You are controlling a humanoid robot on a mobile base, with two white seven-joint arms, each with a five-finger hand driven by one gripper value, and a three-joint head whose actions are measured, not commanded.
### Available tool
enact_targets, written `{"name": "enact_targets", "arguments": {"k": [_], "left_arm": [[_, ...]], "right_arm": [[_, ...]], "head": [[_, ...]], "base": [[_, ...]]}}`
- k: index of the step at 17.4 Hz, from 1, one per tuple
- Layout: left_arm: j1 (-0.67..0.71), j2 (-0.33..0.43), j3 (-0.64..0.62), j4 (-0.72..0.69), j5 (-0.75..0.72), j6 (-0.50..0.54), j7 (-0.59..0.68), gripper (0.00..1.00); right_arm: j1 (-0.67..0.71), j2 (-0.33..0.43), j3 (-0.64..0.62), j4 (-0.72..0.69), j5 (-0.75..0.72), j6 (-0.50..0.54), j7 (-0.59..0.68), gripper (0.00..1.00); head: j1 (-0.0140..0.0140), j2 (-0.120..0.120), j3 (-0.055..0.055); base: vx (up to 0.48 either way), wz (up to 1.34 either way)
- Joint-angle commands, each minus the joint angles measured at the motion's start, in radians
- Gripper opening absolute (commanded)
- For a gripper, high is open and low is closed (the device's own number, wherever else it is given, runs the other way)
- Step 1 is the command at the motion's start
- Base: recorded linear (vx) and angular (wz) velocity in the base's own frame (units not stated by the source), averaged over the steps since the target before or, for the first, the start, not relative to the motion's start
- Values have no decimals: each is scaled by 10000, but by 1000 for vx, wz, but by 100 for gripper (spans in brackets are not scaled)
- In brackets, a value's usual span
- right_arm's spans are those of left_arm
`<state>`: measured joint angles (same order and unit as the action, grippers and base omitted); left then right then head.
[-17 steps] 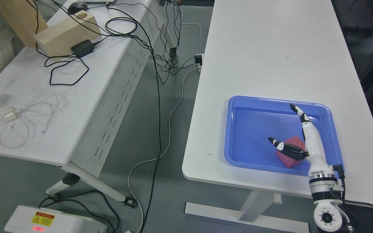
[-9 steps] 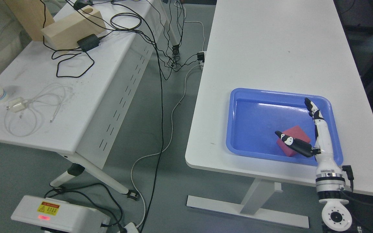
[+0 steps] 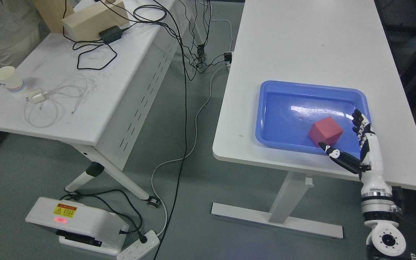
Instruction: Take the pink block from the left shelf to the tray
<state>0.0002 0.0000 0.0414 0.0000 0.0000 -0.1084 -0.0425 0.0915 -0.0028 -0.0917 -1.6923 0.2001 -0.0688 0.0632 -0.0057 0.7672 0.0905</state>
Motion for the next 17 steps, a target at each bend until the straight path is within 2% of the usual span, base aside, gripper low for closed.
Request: {"name": "enact_targets", "arguments": {"k": [1,9,17], "left_arm": [[-216,175,0,-175,-15,-5,-5,100],[-216,175,0,-175,-15,-5,-5,100],[-216,175,0,-175,-15,-5,-5,100]], "right_arm": [[36,-202,-341,3,-237,197,335,100],[5,-187,-433,141,-221,213,289,100],[-118,-202,-371,310,-236,213,304,100]], "head": [[0,0,0],[0,1,0],[0,1,0]], "base": [[-124,-17],[-144,-285],[-123,70]]}}
